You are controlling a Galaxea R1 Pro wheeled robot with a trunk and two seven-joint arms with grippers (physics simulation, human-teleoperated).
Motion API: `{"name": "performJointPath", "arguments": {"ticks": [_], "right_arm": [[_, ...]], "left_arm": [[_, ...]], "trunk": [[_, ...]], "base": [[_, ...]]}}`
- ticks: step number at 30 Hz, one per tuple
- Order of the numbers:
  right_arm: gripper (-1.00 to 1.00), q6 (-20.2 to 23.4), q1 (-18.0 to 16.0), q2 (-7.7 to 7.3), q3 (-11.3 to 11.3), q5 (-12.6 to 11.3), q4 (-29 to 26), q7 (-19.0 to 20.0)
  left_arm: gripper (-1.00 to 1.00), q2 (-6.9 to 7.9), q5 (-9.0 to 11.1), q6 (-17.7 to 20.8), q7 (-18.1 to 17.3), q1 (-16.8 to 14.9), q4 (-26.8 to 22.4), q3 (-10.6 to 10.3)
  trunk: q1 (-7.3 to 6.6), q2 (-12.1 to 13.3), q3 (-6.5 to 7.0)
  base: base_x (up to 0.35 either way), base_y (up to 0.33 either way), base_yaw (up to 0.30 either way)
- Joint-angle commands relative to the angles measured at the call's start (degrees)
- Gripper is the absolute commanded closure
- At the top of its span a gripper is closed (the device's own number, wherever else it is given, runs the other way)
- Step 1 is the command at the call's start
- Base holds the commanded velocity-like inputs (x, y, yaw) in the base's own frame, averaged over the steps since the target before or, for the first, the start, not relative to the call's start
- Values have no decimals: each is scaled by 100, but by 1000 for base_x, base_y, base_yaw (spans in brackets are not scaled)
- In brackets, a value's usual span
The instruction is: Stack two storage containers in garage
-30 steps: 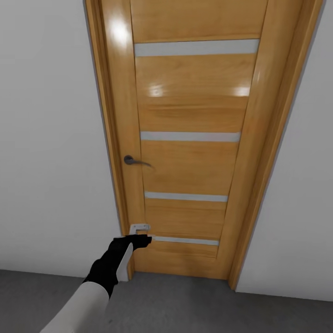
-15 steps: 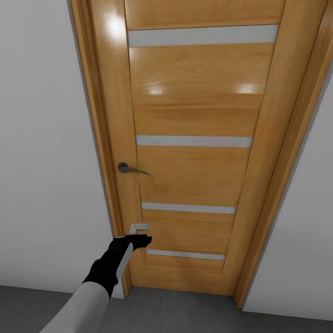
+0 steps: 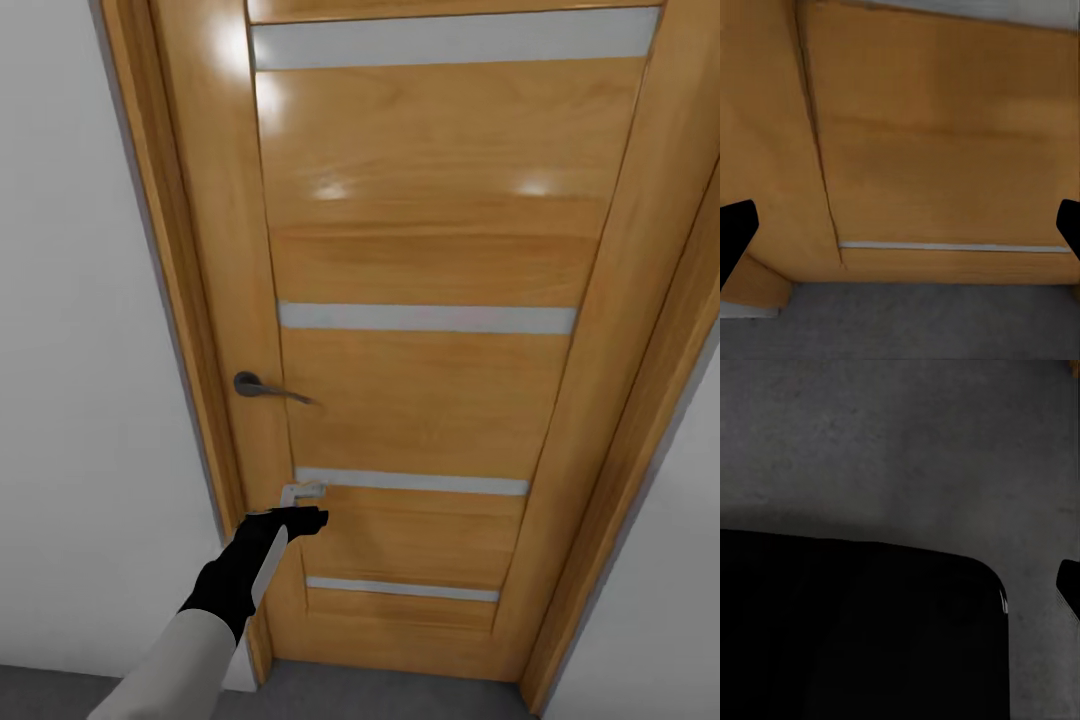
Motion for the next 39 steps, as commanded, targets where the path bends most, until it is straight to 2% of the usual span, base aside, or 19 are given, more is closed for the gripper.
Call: {"name": "performJointPath", "arguments": {"ticks": [1, 21, 30, 39], "right_arm": [[-100, -20, -3, 0, -5, 15, 7, 0], [-100, -20, -3, 0, -5, 15, 7, 0], [-100, -19, -3, 0, -5, 14, 7, -8], [-100, -20, -3, 0, -5, 15, 7, -9]], "left_arm": [[-100, 0, 20, 29, 22, -2, -9, -6], [-100, 0, 20, 21, 30, -2, -9, -6], [-100, 0, 20, -27, 29, -2, -4, -6], [-100, 0, 20, -50, 30, -2, 0, -6]], "trunk": [[4, -2, -2], [4, -2, 10], [4, -2, 10], [4, -2, 10]], "base": [[327, 0, -166], [327, 0, -32], [73, 0, 0], [287, 0, 0]]}}
